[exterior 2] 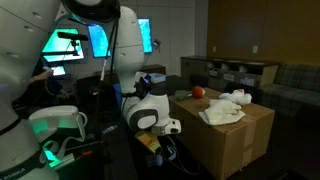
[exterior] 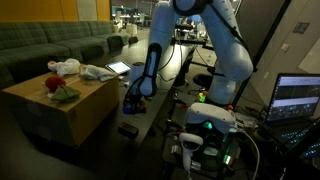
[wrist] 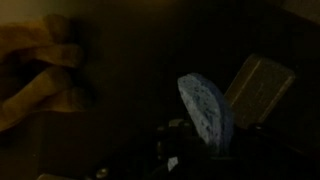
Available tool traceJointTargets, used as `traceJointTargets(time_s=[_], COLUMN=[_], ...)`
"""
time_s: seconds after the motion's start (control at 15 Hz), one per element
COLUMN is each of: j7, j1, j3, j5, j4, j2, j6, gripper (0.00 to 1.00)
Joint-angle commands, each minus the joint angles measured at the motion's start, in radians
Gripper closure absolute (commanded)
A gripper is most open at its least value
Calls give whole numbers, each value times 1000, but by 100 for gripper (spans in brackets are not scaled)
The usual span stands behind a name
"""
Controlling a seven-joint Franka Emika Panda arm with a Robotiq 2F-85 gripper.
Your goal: Put the objects on the table on to the box and the objects on the box on to the table
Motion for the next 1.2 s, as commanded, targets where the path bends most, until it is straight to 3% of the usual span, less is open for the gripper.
traceJointTargets(time_s=[0.0,0.53,1.13], j7=[77,177,270], j1=[57,112,208], j3=[-49,-72,-48], j5=[-11,14,46], j4=[41,76,52], j2=[53,91,96], j6=[55,93,110], gripper=[61,2,0])
